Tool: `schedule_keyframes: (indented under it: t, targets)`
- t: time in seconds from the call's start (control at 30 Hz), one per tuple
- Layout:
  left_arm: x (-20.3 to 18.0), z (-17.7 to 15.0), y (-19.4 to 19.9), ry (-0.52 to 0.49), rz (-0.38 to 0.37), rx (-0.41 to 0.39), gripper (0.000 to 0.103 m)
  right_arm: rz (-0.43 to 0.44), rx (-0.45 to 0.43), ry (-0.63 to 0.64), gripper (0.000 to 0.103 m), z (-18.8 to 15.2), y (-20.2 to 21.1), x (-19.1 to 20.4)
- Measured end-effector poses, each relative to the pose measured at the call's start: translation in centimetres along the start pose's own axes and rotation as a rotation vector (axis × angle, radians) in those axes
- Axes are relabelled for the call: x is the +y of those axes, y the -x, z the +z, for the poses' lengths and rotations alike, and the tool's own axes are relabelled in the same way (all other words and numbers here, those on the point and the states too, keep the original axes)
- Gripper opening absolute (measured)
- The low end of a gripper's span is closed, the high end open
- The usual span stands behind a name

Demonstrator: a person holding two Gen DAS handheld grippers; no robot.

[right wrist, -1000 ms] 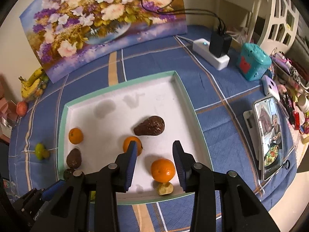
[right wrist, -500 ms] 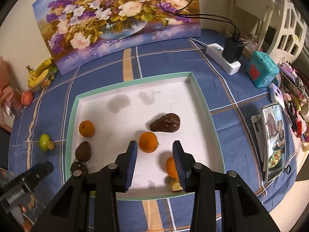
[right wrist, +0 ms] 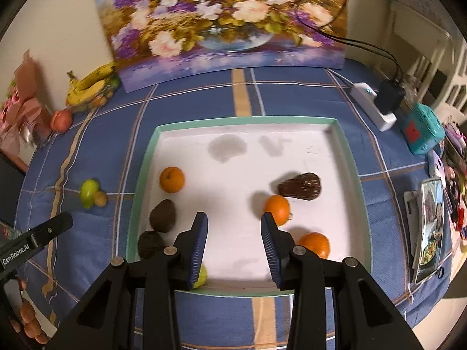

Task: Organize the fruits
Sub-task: 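Lower both fruits into the tray and open both tools, then move both open tools out of the tray toward the green mango and brown fruit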

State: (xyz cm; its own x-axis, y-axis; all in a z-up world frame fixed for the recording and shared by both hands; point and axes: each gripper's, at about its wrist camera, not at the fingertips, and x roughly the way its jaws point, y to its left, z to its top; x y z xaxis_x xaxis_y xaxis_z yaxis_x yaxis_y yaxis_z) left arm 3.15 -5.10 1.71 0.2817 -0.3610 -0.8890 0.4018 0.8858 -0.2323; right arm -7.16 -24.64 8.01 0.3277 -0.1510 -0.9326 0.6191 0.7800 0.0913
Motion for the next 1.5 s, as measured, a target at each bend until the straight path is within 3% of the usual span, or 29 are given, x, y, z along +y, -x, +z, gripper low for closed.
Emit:
schedule_keyframes:
  t: [0.2, 0.33, 0.37, 0.43, 0.6, 0.63, 0.7, 1.0, 1.1, 1.5]
  targets:
    - [0.0, -0.1, -0.3, -0.004, 0.006, 0.012, 0.061, 0.002, 0.005, 0.033, 0.039, -0.2, -0.2, 1.1]
    - [0.0, -0.2, -0.6, -0.002, 0.029, 0.024, 0.071, -0.003, 0.011, 0.036, 0.039, -0.3, -0.5, 1.2]
    - [0.0, -0.3, -0.7, -0.002, 0.037, 0.026, 0.074, -0.006, 0.014, 0.035, 0.042, -0.3, -0.6, 1.2]
    - [0.2, -0.4, -1.1, -0.002, 0.059, 0.036, 0.087, -0.014, 0.021, 0.038, 0.064, -0.4, -0.9, 1.2]
    - [0.5, -0.6, -2.1, -0.001, 0.095, 0.063, 0.09, -0.027, 0.035, 0.054, 0.068, -0.6, -1.7, 1.4]
    - [0.6, -0.7, -2.2, 0.0, 0.099, 0.067, 0.097, -0.028, 0.038, 0.058, 0.075, -0.6, -1.9, 1.4]
    - [0.8, -0.8, -2.5, 0.003, 0.107, 0.072, 0.103, -0.034, 0.046, 0.067, 0.077, -0.8, -2.3, 1.5]
    - [1.6, -0.9, -2.8, 0.017, 0.152, 0.063, 0.103, -0.039, 0.069, 0.076, 0.077, -1.2, -3.3, 1.6]
    - [1.9, -0.9, -2.6, 0.027, 0.163, 0.048, 0.103, -0.038, 0.063, 0.071, 0.097, -1.2, -3.4, 1.6]
    - [2.6, -0.3, -2.4, 0.051, 0.19, 0.026, 0.103, -0.016, -0.002, 0.075, 0.097, -1.0, -3.2, 1.9]
